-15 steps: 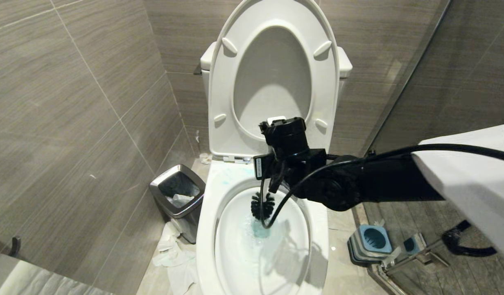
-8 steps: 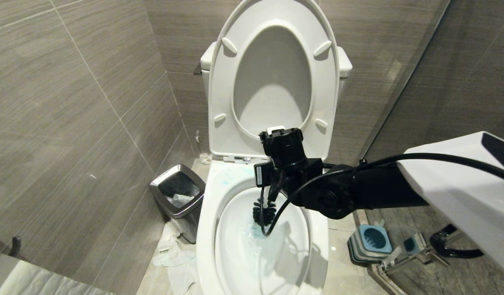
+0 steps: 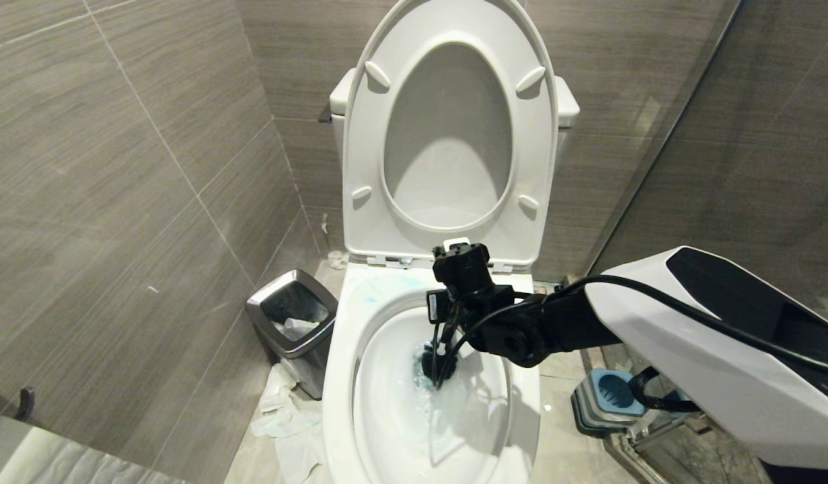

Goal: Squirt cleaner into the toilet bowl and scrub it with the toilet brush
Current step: Scrub the toilet bowl

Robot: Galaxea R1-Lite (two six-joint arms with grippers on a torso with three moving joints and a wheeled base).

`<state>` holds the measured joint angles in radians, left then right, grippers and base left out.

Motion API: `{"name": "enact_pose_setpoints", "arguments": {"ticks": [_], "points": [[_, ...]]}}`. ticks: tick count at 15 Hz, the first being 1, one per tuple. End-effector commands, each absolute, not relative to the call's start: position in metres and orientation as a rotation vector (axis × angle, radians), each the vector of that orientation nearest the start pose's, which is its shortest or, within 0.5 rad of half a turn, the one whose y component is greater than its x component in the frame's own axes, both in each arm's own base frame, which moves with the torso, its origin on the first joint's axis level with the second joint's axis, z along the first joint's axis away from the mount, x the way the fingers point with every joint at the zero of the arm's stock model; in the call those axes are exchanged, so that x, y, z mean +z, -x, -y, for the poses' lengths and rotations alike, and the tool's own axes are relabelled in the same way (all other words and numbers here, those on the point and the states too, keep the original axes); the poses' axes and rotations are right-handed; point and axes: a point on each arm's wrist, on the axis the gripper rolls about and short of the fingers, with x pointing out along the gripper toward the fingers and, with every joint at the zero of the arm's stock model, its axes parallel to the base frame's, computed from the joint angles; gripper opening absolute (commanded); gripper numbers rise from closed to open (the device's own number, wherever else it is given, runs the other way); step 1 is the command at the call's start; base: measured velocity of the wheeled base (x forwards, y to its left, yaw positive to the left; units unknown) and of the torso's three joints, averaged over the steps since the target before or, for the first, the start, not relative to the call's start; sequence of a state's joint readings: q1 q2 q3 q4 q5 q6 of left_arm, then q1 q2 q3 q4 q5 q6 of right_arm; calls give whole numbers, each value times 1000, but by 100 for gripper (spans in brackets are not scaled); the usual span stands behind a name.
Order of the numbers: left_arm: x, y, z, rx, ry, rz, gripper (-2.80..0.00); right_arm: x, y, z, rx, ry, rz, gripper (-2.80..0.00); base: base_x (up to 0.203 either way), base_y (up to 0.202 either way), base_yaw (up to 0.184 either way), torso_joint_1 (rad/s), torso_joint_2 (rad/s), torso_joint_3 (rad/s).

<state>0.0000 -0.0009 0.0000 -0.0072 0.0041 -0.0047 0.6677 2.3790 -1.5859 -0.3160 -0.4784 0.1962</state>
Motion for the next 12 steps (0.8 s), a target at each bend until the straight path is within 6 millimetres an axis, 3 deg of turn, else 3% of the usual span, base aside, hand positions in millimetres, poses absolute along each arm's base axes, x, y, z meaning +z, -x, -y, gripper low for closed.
{"name": "enact_pose_setpoints", "arguments": {"ticks": [1,4,8,12], "points": [[75,22,0,5,5,2,-280,112,-377,-286,146,50,-386,-280,0,0,0,0,0,0],[75,22,0,5,5,2,-280,116,-376,-291,158,43,-372,-280,0,0,0,0,0,0],[75,22,0,5,5,2,-280,117,-384,-314,190,14,-323,-280,0,0,0,0,0,0],[75,22,0,5,6,2,-280,107,-352,-354,284,42,-340,-280,0,0,0,0,0,0]]}}
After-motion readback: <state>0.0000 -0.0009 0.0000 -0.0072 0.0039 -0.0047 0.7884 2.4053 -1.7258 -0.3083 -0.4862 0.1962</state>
